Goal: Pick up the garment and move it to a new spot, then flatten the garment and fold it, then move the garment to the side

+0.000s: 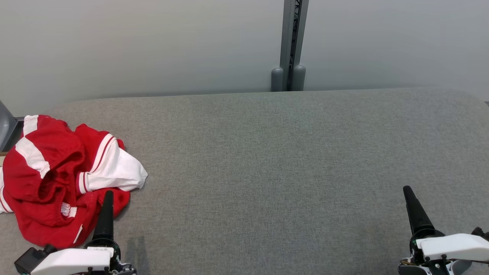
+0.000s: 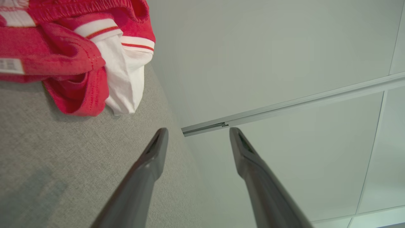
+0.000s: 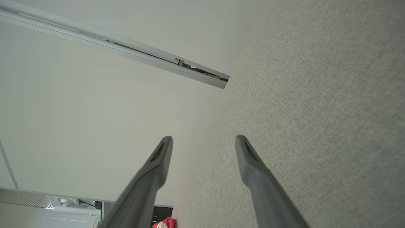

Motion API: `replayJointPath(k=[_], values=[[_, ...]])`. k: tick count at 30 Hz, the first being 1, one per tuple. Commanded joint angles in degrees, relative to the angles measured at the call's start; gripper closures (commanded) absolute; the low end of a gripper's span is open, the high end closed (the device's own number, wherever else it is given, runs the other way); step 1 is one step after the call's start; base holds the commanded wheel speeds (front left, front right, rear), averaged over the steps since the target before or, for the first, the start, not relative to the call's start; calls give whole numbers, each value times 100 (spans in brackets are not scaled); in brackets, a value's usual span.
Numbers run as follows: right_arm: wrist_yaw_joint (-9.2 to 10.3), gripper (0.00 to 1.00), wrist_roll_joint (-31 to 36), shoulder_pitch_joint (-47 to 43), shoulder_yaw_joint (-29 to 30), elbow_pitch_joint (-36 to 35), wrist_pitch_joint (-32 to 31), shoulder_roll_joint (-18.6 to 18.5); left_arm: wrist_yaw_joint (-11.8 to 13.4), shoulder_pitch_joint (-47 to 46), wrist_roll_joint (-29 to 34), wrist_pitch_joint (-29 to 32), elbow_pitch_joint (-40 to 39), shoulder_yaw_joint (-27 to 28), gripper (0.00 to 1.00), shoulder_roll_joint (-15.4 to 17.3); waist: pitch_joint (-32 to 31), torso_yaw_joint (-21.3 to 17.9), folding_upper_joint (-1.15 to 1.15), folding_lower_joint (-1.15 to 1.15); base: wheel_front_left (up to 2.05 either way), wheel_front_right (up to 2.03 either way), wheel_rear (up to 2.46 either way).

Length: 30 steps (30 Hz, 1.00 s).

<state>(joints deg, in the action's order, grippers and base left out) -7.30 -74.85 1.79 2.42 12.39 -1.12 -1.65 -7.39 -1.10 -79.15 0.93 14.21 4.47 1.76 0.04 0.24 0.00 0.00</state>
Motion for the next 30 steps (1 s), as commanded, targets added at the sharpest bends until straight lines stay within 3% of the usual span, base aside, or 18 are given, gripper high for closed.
replayJointPath(k=[1,13,30], values=[[-14,0,316,62,-48,-166,75,-55,-5,-14,271,-58,-117,-7,0,64,-1,2,0,0,0,0,0],[-17,0,2164,-36,-286,-391,348,-72,-6,139,1976,-327,-235,-62,0,83,-25,19,0,0,0,0,0],[-19,0,3958,-150,-378,-488,677,-90,35,337,3921,-659,-454,-332,0,326,-53,26,0,0,0,0,0]])
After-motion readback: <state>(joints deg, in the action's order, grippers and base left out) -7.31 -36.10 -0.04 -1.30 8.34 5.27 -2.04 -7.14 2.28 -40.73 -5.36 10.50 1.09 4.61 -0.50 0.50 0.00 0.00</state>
